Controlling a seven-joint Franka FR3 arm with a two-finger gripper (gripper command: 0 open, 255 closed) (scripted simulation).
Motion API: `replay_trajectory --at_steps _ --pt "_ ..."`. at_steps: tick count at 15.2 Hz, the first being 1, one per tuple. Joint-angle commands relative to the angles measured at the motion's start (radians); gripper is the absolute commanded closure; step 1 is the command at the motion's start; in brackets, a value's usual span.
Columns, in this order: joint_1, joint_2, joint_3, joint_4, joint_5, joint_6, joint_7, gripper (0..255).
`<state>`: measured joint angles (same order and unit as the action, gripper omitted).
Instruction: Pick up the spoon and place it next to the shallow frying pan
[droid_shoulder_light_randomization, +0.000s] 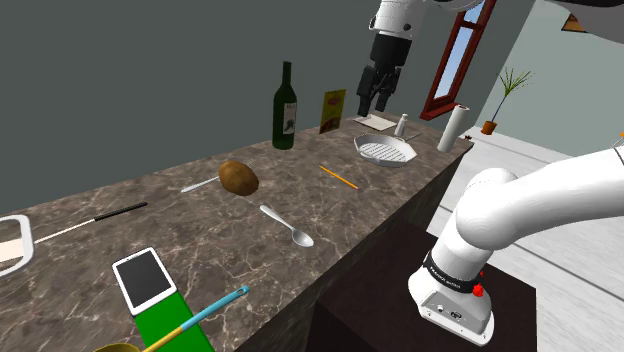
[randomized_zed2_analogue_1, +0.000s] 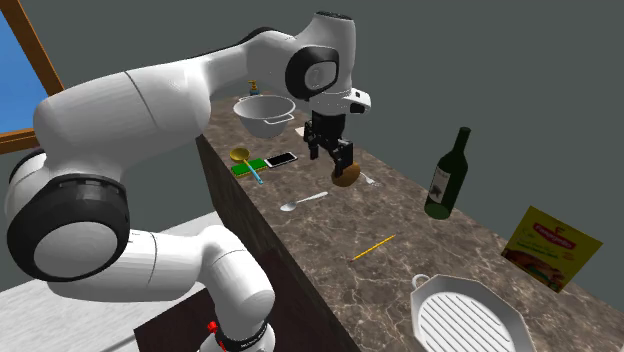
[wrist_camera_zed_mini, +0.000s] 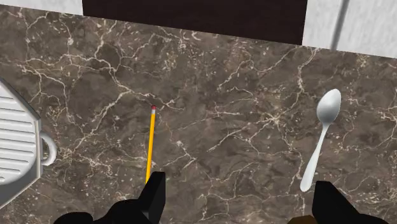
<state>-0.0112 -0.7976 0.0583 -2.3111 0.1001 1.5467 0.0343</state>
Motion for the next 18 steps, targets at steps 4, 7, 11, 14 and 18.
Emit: replay_trajectory --at_steps 4,7,11,14,18 --pt "0.010 0.043 0.037 -0.048 0.036 0.074 0.040 0" --pt "0.021 0.096 0.074 -0.085 0.071 0.150 0.077 0" --pt "0.037 0.186 0.124 -0.119 0.116 0.255 0.125 0" --pt "0.049 0.266 0.162 -0.131 0.147 0.334 0.158 0" --pt "0.063 0.388 0.210 -0.130 0.180 0.441 0.203 0"
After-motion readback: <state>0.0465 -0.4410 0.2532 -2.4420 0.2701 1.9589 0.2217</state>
